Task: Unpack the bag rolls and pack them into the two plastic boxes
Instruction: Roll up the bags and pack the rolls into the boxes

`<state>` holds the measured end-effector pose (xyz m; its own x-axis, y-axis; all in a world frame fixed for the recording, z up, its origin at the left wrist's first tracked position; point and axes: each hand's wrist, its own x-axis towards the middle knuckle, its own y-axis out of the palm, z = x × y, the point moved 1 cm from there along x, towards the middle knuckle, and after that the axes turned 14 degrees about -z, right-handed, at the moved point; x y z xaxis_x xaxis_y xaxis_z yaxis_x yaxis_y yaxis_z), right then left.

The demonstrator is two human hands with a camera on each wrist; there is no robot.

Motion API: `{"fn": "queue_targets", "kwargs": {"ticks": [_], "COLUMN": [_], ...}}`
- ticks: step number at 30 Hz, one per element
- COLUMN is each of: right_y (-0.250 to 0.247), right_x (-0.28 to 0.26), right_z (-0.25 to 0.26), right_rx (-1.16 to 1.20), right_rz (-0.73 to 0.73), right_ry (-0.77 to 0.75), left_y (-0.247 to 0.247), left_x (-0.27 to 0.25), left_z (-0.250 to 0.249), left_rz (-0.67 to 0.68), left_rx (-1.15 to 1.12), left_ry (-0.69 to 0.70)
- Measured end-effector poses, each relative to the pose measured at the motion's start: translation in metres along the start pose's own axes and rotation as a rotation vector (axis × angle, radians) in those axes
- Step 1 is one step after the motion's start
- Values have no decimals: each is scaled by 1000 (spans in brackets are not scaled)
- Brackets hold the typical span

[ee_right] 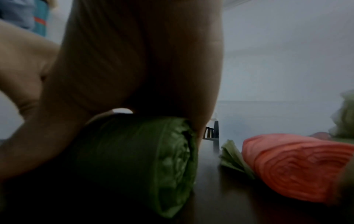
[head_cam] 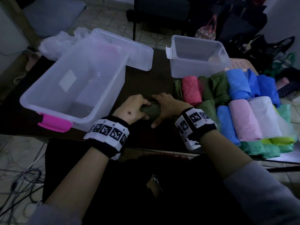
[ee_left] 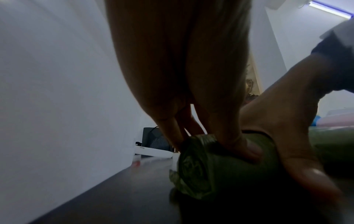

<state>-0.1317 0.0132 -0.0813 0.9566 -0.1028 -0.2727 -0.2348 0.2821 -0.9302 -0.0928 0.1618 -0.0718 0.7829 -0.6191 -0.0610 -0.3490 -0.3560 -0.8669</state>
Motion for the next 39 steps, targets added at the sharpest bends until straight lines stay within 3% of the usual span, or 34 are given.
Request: {"fn": "queue_targets", "kwargs": {"ticks": [6, 13, 18, 21, 26, 29, 32, 34, 36, 39], "right_y": [7, 16, 23, 19, -7, -32, -53, -61, -63, -58], "right_x": [-5, -31, -38, -41, -33, -27, -18, -9, -1, 10], "right_z": [5, -5, -6, -3, 16, 44, 83, 109, 135, 170], "right_rx": [-86, 30, -20, 54, 382, 566, 725, 810, 856, 808], "right_rz": [-35, -93, -147, -181, -388, -500, -607, -604, -580, -568], "right_ry": [-79, -77, -130, -80, -1, -23, -97, -123, -156, -234], "left_y": [0, 3, 5, -3, -58, -96, -117, -118, -112, -103], "left_x": [-6, -19, -23, -30, -52, -71, -91, -101, -107, -112], "left_z": [0, -7, -6, -12, -34, -16, 31, 68, 94, 112], "left_rz": [40, 53, 53, -99, -609, -917, -1169, -1186, -1095, -949], "left_rx": [-38, -71, -87, -158, -312, -317, -267, -214, -265, -375], "left_ry": [62, 137, 91, 42, 7, -104, -303, -503, -729, -899]}}
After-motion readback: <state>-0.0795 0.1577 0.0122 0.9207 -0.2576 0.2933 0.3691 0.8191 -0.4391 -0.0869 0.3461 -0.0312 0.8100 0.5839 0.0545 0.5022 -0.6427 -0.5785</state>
